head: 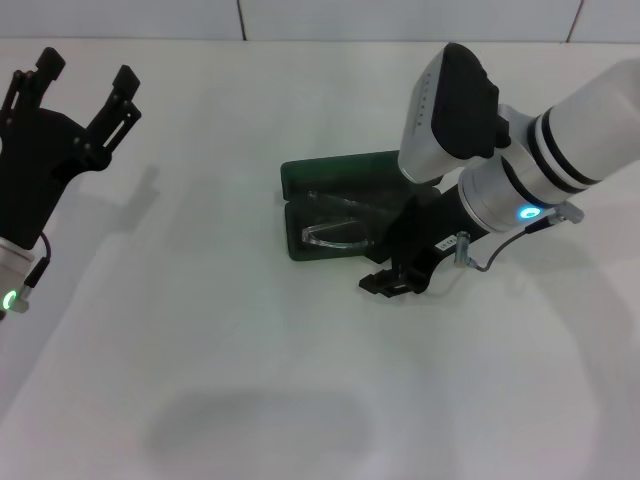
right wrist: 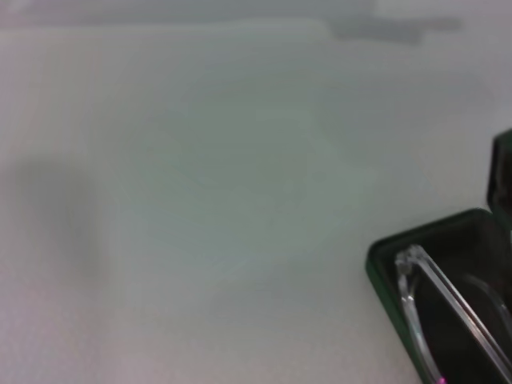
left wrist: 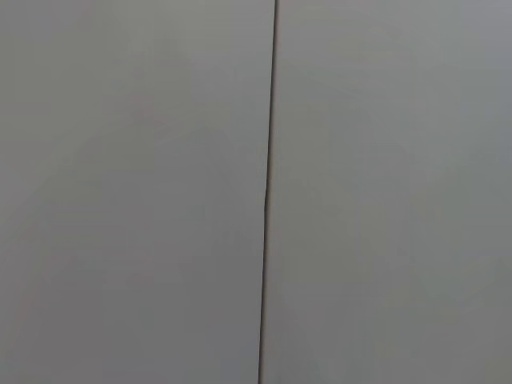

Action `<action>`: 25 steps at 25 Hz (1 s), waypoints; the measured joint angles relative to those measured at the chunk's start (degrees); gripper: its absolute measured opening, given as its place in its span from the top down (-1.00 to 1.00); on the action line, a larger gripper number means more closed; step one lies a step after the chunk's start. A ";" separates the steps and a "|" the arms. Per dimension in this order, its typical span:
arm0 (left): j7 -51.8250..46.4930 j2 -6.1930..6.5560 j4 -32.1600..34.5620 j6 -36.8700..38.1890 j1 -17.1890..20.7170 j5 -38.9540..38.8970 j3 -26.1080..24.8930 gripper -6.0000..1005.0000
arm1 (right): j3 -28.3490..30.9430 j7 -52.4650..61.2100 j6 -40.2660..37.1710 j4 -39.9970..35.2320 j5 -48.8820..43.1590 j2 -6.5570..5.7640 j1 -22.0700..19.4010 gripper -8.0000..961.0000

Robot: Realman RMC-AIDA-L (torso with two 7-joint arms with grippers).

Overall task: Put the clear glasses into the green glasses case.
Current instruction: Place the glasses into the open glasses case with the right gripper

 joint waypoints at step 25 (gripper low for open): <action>-0.07 -0.02 -0.05 -0.57 0.07 0.00 0.00 -0.75 | 0.02 0.32 3.17 -2.30 -2.51 -0.09 -0.38 0.09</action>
